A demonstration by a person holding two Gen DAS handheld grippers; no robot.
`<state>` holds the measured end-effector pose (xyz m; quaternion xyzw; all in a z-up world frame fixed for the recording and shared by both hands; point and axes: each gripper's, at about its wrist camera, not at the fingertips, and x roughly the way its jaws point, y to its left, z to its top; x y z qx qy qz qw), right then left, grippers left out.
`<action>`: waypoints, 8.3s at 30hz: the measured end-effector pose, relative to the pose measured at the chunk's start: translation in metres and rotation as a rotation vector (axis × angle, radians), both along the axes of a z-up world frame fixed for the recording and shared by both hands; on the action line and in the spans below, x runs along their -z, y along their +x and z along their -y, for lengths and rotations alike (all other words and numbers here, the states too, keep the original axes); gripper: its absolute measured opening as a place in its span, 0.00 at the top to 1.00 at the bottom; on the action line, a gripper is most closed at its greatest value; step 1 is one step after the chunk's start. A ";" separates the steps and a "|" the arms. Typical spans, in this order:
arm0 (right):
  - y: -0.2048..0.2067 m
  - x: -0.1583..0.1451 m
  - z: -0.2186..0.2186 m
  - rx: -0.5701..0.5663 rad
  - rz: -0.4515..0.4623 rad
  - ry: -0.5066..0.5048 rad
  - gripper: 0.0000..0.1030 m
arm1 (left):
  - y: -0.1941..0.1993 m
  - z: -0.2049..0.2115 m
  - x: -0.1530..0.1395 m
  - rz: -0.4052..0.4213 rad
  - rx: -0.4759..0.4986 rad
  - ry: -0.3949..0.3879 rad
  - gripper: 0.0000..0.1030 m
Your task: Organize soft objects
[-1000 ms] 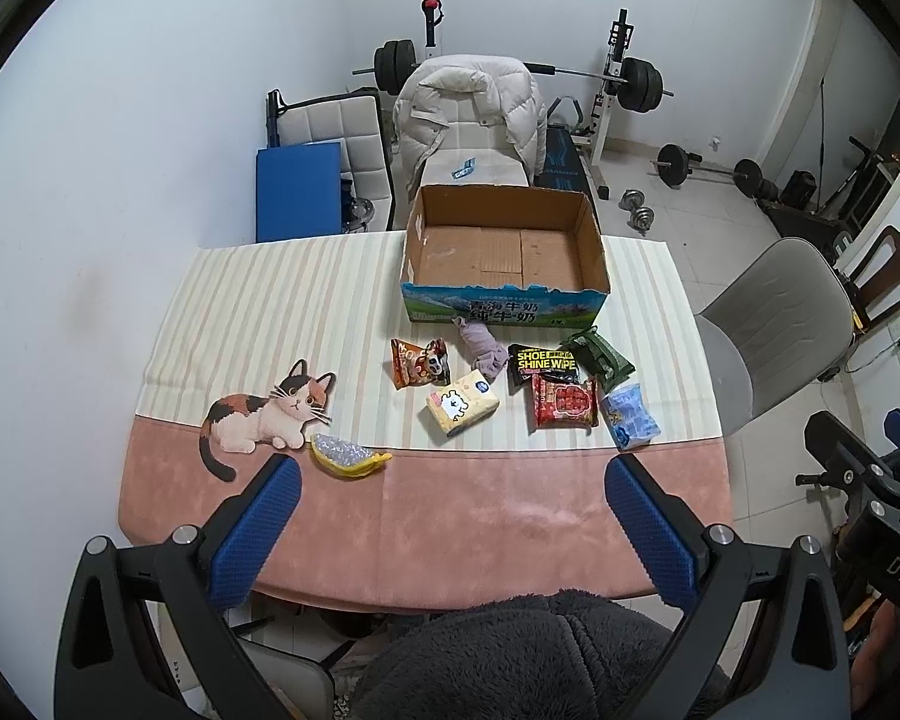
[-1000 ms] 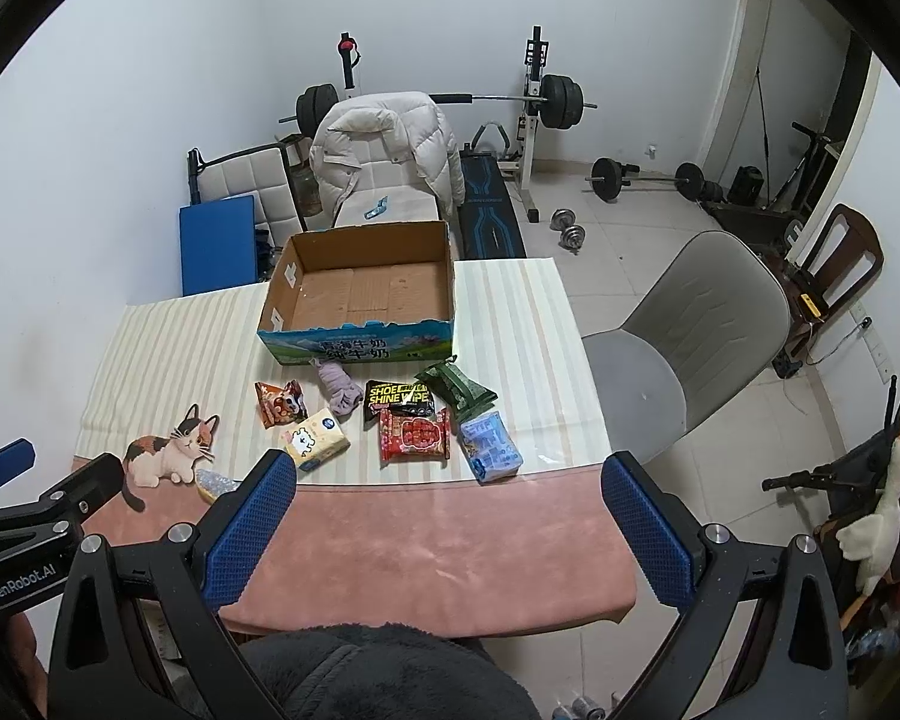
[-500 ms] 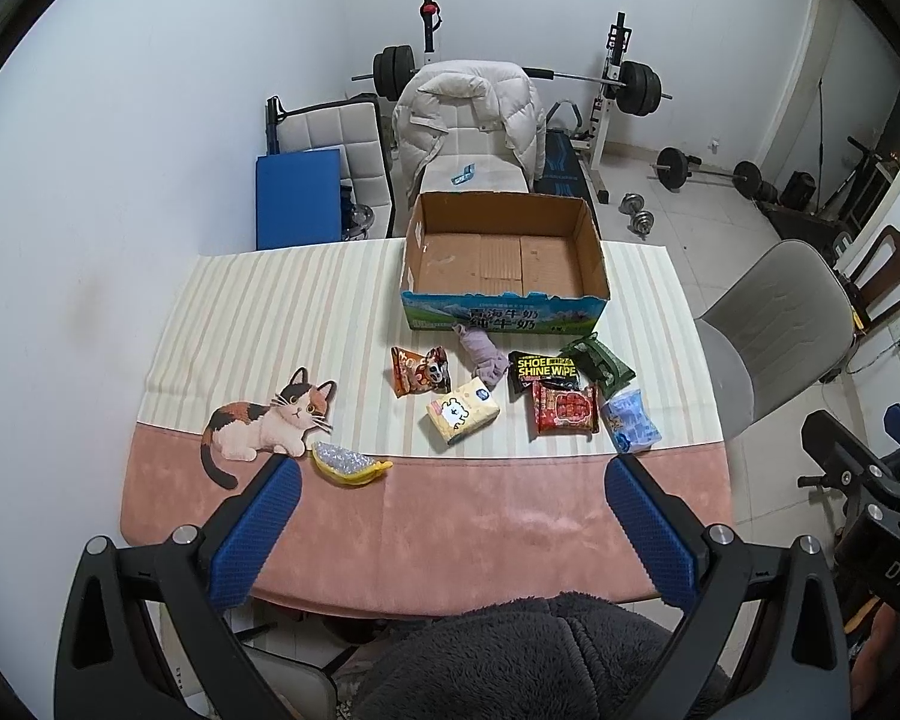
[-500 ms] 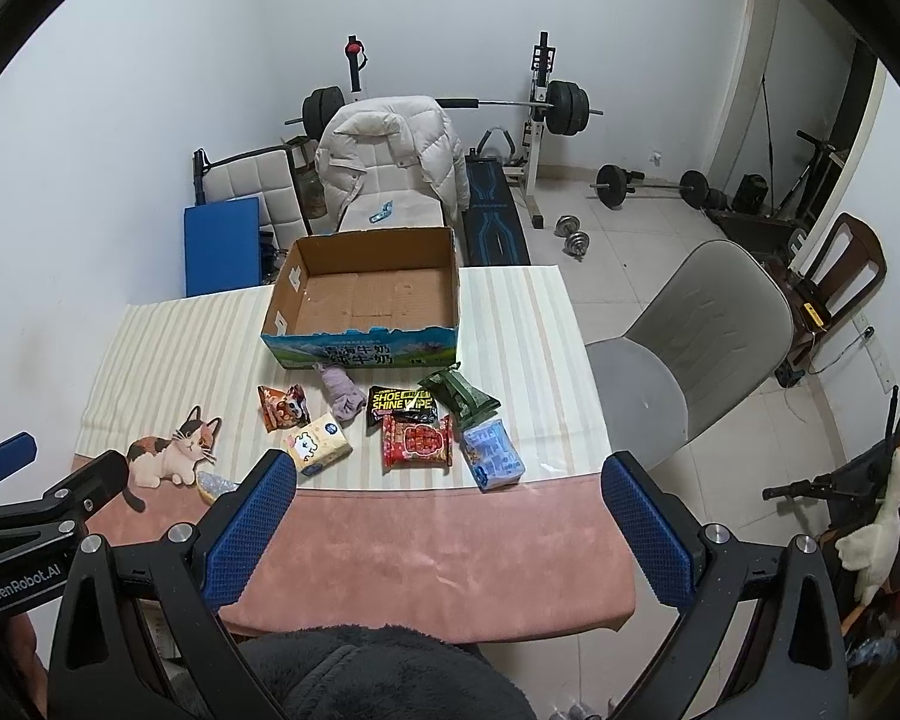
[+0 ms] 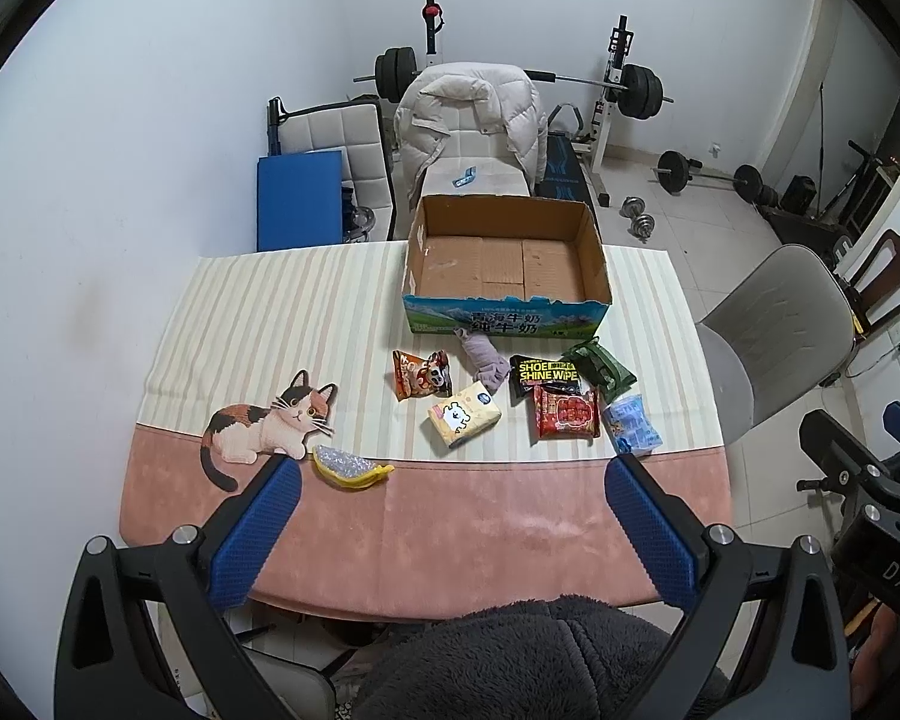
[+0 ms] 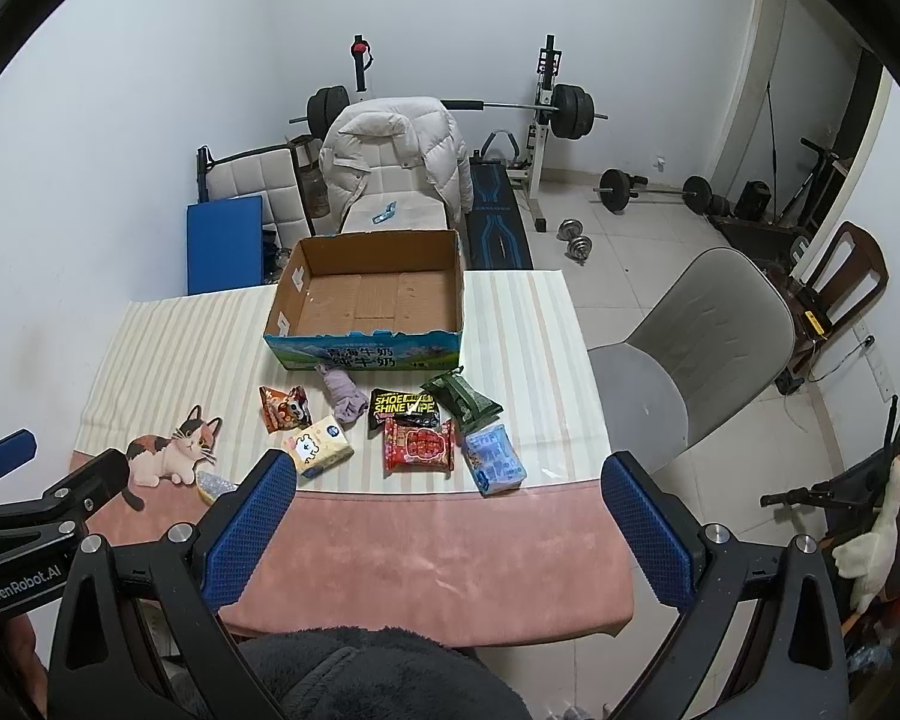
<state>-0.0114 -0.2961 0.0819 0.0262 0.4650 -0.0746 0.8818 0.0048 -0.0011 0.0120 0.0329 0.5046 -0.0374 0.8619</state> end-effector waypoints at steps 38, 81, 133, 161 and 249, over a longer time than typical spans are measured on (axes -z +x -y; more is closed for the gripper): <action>0.041 0.045 0.003 -0.012 -0.060 0.094 0.00 | 0.028 -0.051 0.028 -0.033 -0.151 -0.067 0.00; 0.209 0.471 -0.180 -0.155 -0.802 0.169 0.28 | 0.180 -0.149 0.447 -0.700 -0.132 0.016 0.51; 0.530 0.430 0.001 -0.110 -0.592 0.201 0.36 | 0.538 0.135 0.375 -0.717 0.061 -0.302 0.50; 0.348 0.320 0.008 -0.228 -0.452 0.131 0.00 | 0.363 0.058 0.235 -0.338 0.030 -0.098 0.03; 0.407 0.428 -0.025 -0.003 -0.754 0.217 0.67 | 0.501 0.093 0.347 -0.655 0.053 -0.017 0.69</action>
